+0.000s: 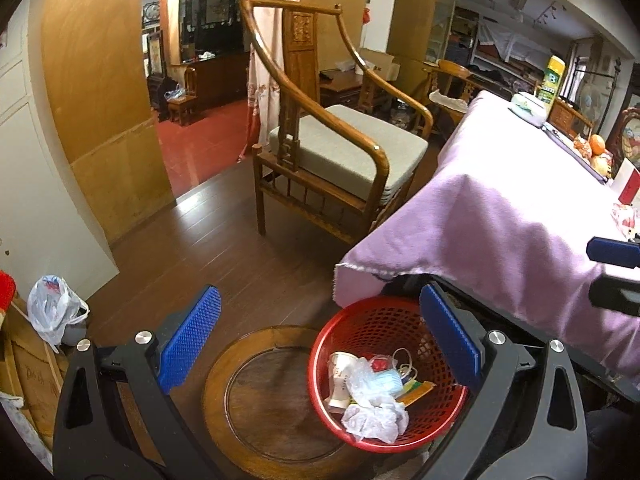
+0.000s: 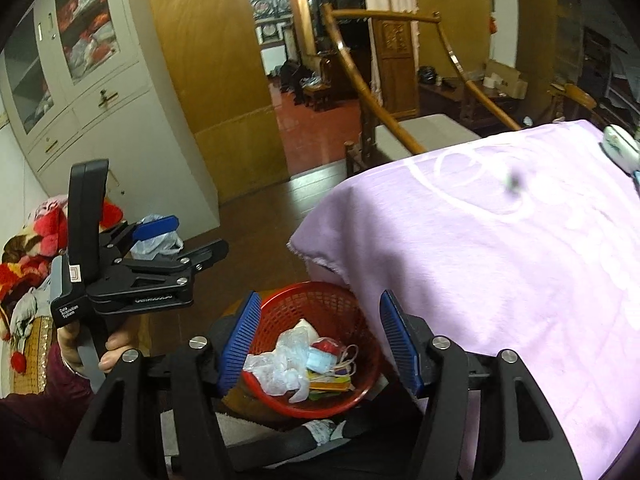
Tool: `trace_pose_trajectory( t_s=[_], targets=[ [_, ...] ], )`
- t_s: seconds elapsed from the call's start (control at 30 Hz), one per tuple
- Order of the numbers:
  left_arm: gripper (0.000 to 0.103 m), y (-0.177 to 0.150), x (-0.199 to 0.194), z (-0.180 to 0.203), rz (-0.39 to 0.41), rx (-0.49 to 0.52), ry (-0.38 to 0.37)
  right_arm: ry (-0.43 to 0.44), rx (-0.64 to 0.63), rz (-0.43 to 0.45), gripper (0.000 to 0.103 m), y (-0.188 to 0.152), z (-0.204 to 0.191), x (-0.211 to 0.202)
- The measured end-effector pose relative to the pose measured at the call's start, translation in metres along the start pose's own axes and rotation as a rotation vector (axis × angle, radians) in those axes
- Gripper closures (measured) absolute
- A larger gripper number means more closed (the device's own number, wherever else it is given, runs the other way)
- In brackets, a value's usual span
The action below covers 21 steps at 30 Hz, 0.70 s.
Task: Collect trash
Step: 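Release the mask from the left gripper while the right gripper drops the plastic bag into the wastebasket, then move both open grippers back over the table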
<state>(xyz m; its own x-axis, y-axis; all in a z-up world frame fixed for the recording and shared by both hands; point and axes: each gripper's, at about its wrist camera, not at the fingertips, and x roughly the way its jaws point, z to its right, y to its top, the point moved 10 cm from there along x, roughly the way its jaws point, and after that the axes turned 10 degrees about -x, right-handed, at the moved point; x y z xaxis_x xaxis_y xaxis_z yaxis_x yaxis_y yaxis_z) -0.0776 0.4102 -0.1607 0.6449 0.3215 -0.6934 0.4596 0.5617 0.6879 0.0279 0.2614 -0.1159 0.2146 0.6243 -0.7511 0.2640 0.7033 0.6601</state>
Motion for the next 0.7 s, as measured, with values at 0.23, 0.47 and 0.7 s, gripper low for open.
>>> trace_pose_trajectory(
  t_s=[0.23,0.47,0.7],
  targets=[
    [0.007,0.003,-0.010,0.032,0.016,0.047,-0.038,-0.087,0.078,0.085,0.041,-0.010,0.039,-0.046],
    [0.007,0.002,-0.028,0.098,0.035,0.154,-0.096,-0.193,0.169,0.178,0.032,-0.041,0.087,-0.107],
    [0.007,-0.009,-0.032,0.189,-0.006,0.261,-0.193,-0.347,0.311,0.262,0.021,-0.099,0.162,-0.177]
  ],
)
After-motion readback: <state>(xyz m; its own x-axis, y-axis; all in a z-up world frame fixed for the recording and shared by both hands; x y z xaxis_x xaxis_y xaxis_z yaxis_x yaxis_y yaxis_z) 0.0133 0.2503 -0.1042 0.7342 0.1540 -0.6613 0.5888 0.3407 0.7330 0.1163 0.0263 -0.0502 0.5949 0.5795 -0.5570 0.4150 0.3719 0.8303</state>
